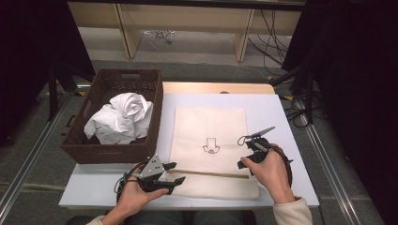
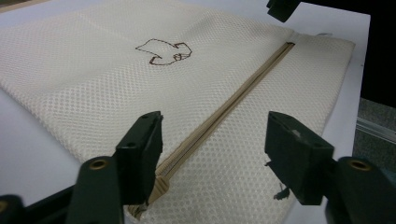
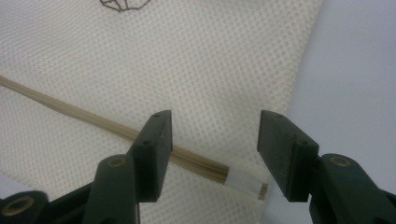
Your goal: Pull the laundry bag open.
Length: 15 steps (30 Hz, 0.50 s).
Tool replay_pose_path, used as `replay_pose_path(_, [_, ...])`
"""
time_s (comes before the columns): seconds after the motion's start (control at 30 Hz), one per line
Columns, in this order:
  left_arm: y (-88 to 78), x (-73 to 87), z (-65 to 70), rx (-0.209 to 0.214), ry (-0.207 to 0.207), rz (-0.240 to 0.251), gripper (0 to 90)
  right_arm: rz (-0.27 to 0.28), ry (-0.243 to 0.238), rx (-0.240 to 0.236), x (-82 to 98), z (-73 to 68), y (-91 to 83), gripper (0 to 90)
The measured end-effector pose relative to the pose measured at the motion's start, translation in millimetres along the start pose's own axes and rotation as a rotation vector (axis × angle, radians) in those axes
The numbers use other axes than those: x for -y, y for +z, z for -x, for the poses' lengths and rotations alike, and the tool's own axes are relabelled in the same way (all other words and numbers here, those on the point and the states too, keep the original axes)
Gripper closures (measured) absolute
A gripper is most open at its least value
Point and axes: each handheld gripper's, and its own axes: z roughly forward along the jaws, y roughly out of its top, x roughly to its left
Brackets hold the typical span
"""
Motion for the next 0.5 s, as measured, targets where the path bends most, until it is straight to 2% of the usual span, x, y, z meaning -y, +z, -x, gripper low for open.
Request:
replay_pose_path(0.03, [0.0, 0.0, 0.0, 0.000, 0.000, 0.000, 32.1, 0.000, 0.000, 0.000, 0.0, 0.0, 0.0, 44.9])
replay_pose_path(0.07, [-0.5, 0.6, 0.1, -0.004, -0.004, 0.003, 32.1, 0.012, -0.028, -0.006, -1.7, 0.4, 1.0, 43.6])
replay_pose_path(0.1, [-1.0, 1.3, 0.4, -0.005, -0.020, 0.012, 29.4, 0.002, 0.006, -0.011, -2.5, -3.7, -0.6, 42.5])
replay_pose_path(0.13, [-2.0, 1.7, 0.3, -0.012, -0.029, 0.014, 27.3, 0.006, -0.011, -0.022, -3.3, -3.2, 0.7, 41.7])
replay_pose_path(0.17, [-2.8, 1.4, -1.4, -0.015, -0.011, 0.016, 25.3, -0.017, -0.006, -0.030, -3.8, -3.9, 0.8, 41.5])
replay_pose_path(0.2, [-2.8, 2.2, 0.0, -0.023, -0.052, 0.023, 23.9, -0.013, -0.008, -0.022, -4.2, -3.8, 2.4, 41.4])
replay_pose_path(0.27, [-3.3, 2.2, -1.1, -0.029, -0.046, 0.032, 21.6, -0.039, 0.017, -0.038, -5.7, -6.4, 2.5, 40.8])
replay_pose_path(0.3, [-4.3, 1.4, -2.9, -0.033, -0.019, 0.030, 21.0, -0.033, 0.006, -0.039, -6.2, -6.9, 3.3, 40.6])
replay_pose_path(0.33, [-5.2, 1.4, -2.0, -0.042, -0.040, 0.029, 20.4, -0.013, -0.025, -0.035, -8.3, -7.4, 5.8, 40.1])
replay_pose_path(0.4, [-5.4, 1.5, -1.7, -0.048, -0.052, 0.031, 20.2, -0.013, -0.039, -0.038, -9.0, -7.5, 6.1, 40.1])
replay_pose_path(0.43, [-5.7, 1.0, -3.2, -0.049, -0.029, 0.031, 19.7, -0.006, -0.045, -0.051, -10.1, -9.3, 6.2, 40.0])
replay_pose_path(0.47, [-5.7, 1.0, -3.7, -0.050, -0.024, 0.032, 19.7, 0.000, -0.057, -0.045, -10.9, -10.1, 6.1, 40.0])
replay_pose_path(0.5, [-5.5, 1.1, -3.6, -0.050, -0.026, 0.031, 19.7, -0.023, -0.023, -0.048, -11.0, -13.9, 4.1, 40.1])
